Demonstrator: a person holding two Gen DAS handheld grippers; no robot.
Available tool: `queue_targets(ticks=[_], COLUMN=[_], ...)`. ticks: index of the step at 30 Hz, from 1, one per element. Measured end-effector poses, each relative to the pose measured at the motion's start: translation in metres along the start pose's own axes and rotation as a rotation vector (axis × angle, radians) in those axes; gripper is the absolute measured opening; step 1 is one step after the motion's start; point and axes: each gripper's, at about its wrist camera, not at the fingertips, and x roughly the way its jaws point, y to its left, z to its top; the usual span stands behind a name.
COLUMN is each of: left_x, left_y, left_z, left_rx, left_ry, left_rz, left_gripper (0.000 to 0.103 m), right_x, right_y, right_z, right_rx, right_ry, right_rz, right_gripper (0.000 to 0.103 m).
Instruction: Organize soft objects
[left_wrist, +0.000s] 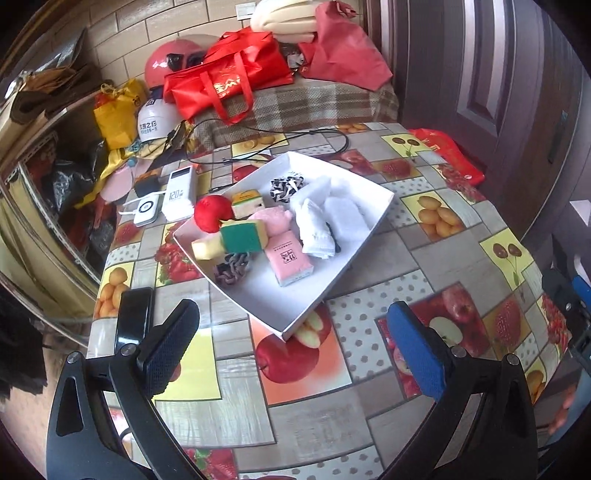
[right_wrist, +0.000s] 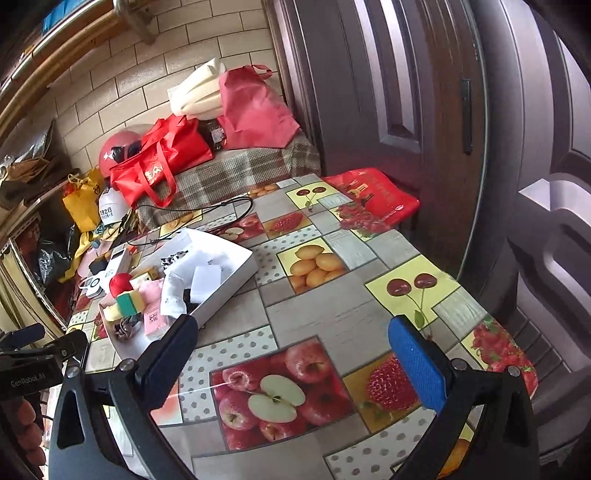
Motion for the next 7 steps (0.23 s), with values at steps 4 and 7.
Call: queue_targets(ticks=[4, 7], left_x=[0.0028, 0.0076], left_y=[-0.0052, -0.0109], left_z=[0.0003, 0.0011], left_rx=[0.008, 0.016], left_ry=[0.012, 0.027], left_rz=[-0.019, -0.042], left_gripper=[0.103, 0.103], right_x=[0.0011, -0.0015], right_y=[-0.0052, -0.0105], right_z=[-0.0039, -0.0035], right_rx=[0.007, 0.014], right_ry=[0.017, 0.011], right_rz=[-0.009, -0.021], right_gripper=[0.103, 0.103])
